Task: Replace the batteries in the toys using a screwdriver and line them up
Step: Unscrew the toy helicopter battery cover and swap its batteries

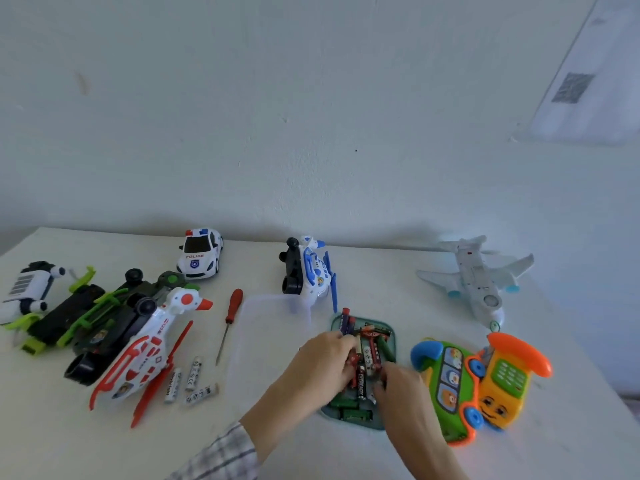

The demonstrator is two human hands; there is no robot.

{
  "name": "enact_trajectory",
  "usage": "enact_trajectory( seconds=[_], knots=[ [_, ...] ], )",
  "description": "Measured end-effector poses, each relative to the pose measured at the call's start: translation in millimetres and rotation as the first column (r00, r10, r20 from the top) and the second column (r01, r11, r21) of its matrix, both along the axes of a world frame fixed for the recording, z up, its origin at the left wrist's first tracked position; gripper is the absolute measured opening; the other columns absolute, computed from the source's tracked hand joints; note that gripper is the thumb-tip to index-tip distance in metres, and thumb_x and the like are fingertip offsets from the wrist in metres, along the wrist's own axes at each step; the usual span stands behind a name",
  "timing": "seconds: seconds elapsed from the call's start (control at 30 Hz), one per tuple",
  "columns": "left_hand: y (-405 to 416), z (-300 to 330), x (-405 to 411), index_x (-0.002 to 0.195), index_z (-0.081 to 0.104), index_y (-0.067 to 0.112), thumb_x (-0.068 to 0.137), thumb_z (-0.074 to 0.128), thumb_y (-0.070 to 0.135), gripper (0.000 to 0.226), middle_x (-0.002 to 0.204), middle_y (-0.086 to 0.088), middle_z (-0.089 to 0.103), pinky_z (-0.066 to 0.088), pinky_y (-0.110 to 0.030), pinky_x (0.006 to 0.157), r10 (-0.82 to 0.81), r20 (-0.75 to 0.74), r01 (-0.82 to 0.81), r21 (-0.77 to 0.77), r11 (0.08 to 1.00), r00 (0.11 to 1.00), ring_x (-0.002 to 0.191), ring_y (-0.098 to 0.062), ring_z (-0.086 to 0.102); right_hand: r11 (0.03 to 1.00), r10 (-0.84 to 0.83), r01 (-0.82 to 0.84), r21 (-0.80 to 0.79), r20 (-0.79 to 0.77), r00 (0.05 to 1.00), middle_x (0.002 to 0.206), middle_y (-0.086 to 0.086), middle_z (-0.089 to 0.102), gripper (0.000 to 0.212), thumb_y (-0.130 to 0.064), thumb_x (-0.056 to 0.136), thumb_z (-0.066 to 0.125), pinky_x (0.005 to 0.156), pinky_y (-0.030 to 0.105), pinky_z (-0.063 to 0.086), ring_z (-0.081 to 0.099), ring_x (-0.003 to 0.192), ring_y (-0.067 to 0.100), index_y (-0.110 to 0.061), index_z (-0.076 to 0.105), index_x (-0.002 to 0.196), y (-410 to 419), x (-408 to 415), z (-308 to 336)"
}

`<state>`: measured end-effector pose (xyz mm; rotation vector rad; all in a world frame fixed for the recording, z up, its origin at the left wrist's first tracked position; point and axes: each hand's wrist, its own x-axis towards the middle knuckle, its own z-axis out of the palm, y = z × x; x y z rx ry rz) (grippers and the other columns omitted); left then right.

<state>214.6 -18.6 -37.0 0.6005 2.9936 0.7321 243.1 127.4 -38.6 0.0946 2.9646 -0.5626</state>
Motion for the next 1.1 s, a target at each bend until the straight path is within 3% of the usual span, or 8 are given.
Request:
enact_trajectory(
  seconds=[0.13, 0.23, 0.33, 0.4, 0.53, 0.73, 0.93, 1.1],
  knots=[
    [-34.4, 16.0, 10.2, 0.124, 0.06, 0.015, 0.091, 0.062, 0.024, 0.034, 0.116, 0.0, 0.06, 0.045, -0.034, 0.093, 0.07, -0.102, -0.059, 0.101, 0.993, 0.992, 0.104, -0.017, 0.058, 0.997, 0.058, -0.052, 0.055, -0.103, 0.993, 0.102, -0.001, 0.052, 0.012, -0.032, 0.098, 0.045, 0.069, 0.022, 0.039, 0.053, 0.089, 0.015, -0.022, 0.05, 0.098, -6.7, 4.7, 3.7],
    [-73.0, 23.2, 26.0, 0.109, 0.068, 0.013, 0.083, 0.069, 0.021, 0.027, 0.106, 0.001, 0.064, 0.05, -0.04, 0.085, 0.171, -0.241, -0.131, 0.173, 0.976, 0.955, 0.095, -0.018, 0.06, 0.984, 0.156, -0.133, 0.114, -0.226, 0.962, 0.109, -0.004, 0.051, 0.021, -0.035, 0.098, 0.042, 0.073, 0.024, 0.041, 0.05, 0.101, 0.015, -0.022, 0.056, 0.107, -21.7, 10.1, 11.1],
    [-120.5, 21.0, 47.9, 0.099, 0.069, 0.016, 0.076, 0.074, 0.014, 0.023, 0.103, 0.005, 0.062, 0.051, -0.036, 0.082, 0.357, -0.305, -0.287, 0.251, 0.924, 0.883, 0.095, -0.012, 0.058, 0.963, 0.267, -0.265, 0.05, -0.321, 0.909, 0.091, -0.003, 0.056, 0.007, -0.023, 0.083, 0.068, 0.059, 0.024, 0.038, 0.057, 0.087, 0.02, -0.018, 0.065, 0.086, -50.3, 13.3, 13.7],
    [-152.6, 19.7, 63.9, 0.098, 0.07, 0.014, 0.075, 0.075, 0.01, 0.024, 0.106, 0.003, 0.059, 0.049, -0.034, 0.086, 0.479, -0.329, -0.397, 0.288, 0.871, 0.814, 0.1, -0.013, 0.055, 0.923, 0.35, -0.384, -0.005, -0.4, 0.847, 0.077, -0.004, 0.055, 0.02, -0.012, 0.065, 0.083, 0.049, 0.023, 0.041, 0.058, 0.069, 0.018, -0.018, 0.064, 0.071, -70.1, 15.9, 7.7],
    [-204.1, 13.9, 89.0, 0.106, 0.068, 0.013, 0.077, 0.074, 0.015, 0.03, 0.114, -0.002, 0.055, 0.048, -0.045, 0.087, 0.693, -0.278, -0.611, 0.332, 0.719, 0.665, 0.104, -0.02, 0.05, 0.816, 0.513, -0.578, 0.018, -0.482, 0.71, 0.074, -0.008, 0.055, 0.025, -0.014, 0.059, 0.085, 0.056, 0.023, 0.045, 0.054, 0.064, 0.014, -0.022, 0.063, 0.067, -117.0, 22.5, 2.6],
    [-227.7, 3.8, 98.9, 0.134, 0.049, 0.014, 0.075, 0.081, 0.025, 0.068, 0.131, -0.007, 0.048, 0.04, -0.049, 0.098, 0.789, -0.11, -0.742, 0.282, 0.608, 0.605, 0.122, -0.025, 0.043, 0.713, 0.676, -0.684, 0.155, -0.412, 0.611, 0.075, -0.013, 0.06, 0.031, -0.021, 0.047, 0.085, 0.071, 0.025, 0.029, 0.056, 0.068, 0.011, -0.03, 0.065, 0.068, -172.8, 21.7, -17.2],
    [-238.5, -9.9, 93.9, 0.123, 0.059, 0.014, 0.066, 0.087, 0.025, 0.065, 0.125, -0.009, 0.056, 0.043, -0.049, 0.09, 0.711, -0.245, -0.704, 0.133, 0.698, 0.659, 0.117, -0.032, 0.052, 0.629, 0.771, -0.697, 0.344, -0.16, 0.617, 0.072, -0.014, 0.064, 0.037, -0.032, 0.038, 0.089, 0.083, 0.042, 0.052, 0.063, 0.073, 0.01, -0.033, 0.07, 0.07, -201.9, 12.0, -19.7],
    [-249.0, -16.0, 88.0, 0.126, 0.058, 0.015, 0.068, 0.086, 0.029, 0.066, 0.126, -0.011, 0.055, 0.043, -0.05, 0.095, 0.684, -0.217, -0.681, 0.098, 0.725, 0.697, 0.12, -0.032, 0.05, 0.567, 0.784, -0.69, 0.449, -0.038, 0.619, 0.088, -0.001, 0.068, 0.028, -0.023, 0.069, 0.078, 0.103, 0.059, 0.034, 0.063, 0.093, 0.025, -0.022, 0.069, 0.095, -208.9, 13.3, -25.8]
  ],
)
